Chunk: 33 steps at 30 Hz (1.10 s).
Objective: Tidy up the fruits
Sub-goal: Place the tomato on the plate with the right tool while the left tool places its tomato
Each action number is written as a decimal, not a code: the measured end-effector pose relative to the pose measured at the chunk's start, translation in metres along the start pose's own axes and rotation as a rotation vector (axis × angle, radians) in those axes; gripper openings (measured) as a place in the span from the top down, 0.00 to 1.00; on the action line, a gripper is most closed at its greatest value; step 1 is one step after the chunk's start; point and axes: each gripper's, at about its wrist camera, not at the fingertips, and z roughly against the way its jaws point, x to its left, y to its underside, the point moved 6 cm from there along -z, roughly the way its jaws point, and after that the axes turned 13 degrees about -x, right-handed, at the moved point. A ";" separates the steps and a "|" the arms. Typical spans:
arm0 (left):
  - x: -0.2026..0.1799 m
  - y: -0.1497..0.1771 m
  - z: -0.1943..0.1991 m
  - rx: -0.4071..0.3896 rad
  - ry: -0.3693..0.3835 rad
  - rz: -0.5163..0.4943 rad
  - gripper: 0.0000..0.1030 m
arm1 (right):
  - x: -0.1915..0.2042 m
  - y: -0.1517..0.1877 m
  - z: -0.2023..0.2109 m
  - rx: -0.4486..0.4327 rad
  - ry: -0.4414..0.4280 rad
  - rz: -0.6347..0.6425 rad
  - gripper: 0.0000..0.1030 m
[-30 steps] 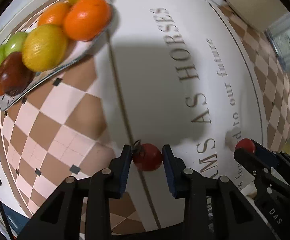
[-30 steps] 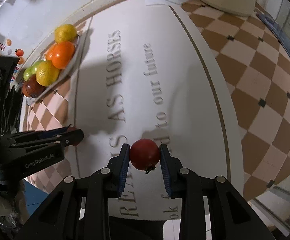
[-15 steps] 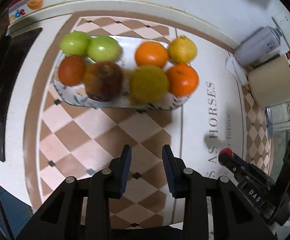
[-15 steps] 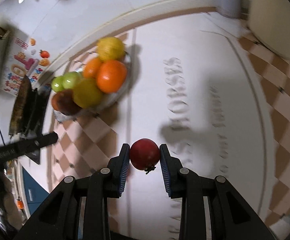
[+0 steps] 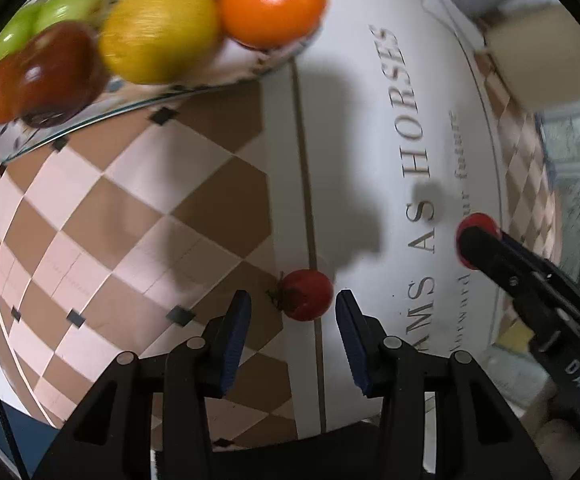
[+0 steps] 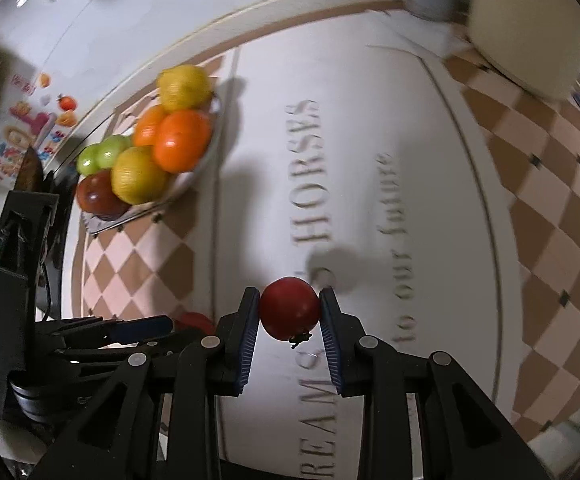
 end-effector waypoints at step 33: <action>0.191 -0.064 0.104 -0.309 -0.061 0.387 0.72 | 0.128 -0.056 -0.085 -0.043 -0.175 0.094 0.68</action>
